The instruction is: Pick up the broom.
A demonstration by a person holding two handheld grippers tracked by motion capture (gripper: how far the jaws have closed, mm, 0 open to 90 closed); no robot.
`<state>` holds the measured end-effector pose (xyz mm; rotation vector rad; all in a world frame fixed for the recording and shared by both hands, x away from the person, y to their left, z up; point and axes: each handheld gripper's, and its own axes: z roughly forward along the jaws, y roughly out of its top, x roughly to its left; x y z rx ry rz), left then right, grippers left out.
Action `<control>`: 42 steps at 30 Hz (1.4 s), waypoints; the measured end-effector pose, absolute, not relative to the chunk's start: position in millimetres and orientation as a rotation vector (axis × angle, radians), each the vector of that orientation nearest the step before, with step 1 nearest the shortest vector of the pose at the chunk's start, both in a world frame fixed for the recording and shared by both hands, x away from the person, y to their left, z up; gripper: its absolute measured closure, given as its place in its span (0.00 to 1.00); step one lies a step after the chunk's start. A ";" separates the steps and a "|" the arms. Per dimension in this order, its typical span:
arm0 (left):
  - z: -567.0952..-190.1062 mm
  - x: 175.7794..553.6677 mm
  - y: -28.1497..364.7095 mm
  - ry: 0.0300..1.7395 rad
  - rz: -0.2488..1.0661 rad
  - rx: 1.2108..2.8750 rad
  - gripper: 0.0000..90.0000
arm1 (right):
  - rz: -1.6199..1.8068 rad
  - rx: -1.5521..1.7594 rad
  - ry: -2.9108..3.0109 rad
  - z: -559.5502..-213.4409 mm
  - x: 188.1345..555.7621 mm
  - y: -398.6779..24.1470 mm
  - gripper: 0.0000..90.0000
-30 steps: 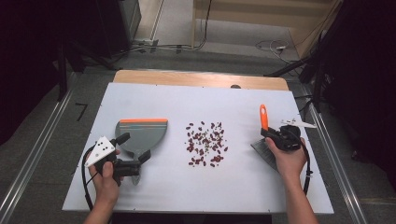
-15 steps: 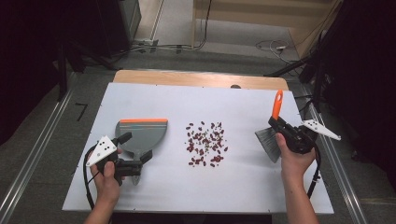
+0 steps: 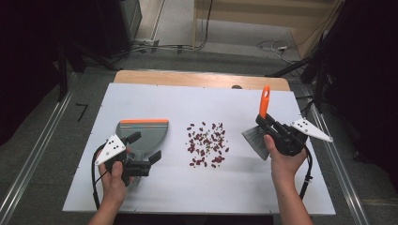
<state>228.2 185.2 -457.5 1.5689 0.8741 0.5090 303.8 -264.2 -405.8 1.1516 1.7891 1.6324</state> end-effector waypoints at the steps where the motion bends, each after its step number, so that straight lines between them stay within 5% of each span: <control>1: -456.8 228.8 183.1 0.869 0.513 1.583 0.00 | 1.633 1.137 1.791 -405.8 303.0 -260.7 0.78; 27: -453.7 228.7 117.1 0.790 0.343 1.626 0.00 | 1.724 0.971 1.927 -408.2 274.9 -182.8 0.78; 42: -457.5 220.9 74.1 0.760 0.282 1.675 0.20 | 1.752 0.899 1.969 -410.3 257.6 -148.4 0.78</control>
